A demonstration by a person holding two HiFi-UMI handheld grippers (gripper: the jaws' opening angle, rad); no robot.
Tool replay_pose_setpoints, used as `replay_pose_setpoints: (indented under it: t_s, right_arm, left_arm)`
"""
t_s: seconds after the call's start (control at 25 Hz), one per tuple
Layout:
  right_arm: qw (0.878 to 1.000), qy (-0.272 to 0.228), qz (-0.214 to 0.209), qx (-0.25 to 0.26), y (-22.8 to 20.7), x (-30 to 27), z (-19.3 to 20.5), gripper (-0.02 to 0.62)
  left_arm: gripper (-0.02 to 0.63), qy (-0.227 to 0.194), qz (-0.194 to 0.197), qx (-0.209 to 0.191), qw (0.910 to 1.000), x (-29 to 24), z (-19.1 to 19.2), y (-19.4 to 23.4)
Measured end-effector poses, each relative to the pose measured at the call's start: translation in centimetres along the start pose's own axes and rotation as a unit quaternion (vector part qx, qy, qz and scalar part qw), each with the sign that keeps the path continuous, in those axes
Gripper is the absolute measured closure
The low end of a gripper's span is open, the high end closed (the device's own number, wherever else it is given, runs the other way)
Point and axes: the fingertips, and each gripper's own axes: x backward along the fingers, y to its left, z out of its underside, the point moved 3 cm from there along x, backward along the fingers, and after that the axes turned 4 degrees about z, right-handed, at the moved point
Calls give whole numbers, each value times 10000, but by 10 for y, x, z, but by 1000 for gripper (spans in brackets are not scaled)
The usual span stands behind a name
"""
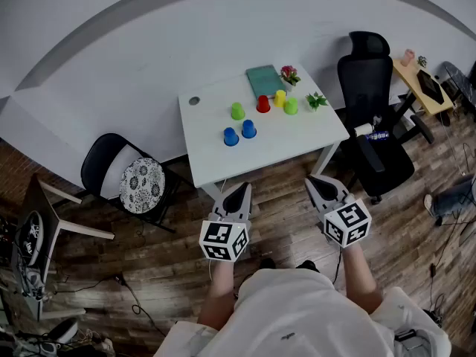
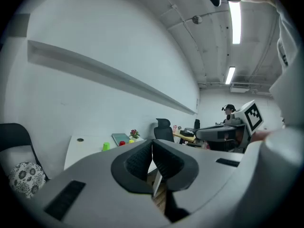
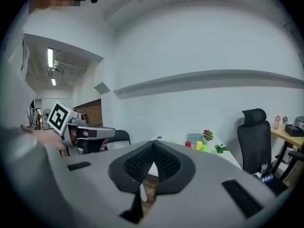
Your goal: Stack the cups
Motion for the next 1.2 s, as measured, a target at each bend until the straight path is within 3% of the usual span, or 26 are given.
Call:
replay_pose_setpoints:
  t_s: [0.2, 0.4, 0.64, 0.92, 1.2]
  right_arm:
    - [9999, -24, 27, 166, -3, -7, -6, 594]
    - [9993, -176, 290, -124, -3, -1, -2, 591]
    - [9991, -26, 334, -260, -10, 11, 10, 591]
    - [9991, 154, 204, -346, -25, 6, 24, 588]
    - [9995, 144, -108, -266, -66, -35, 8, 568]
  left_arm:
    - [585, -98, 80, -133, 9998, -10, -8, 1]
    - [584, -93, 130, -150, 9998, -6, -2, -3]
    - [584, 48, 202, -108, 9997, -11, 11, -13]
    - [583, 241, 159, -98, 9995, -31, 22, -18]
    - [583, 340, 29, -129, 9993, -78, 11, -9]
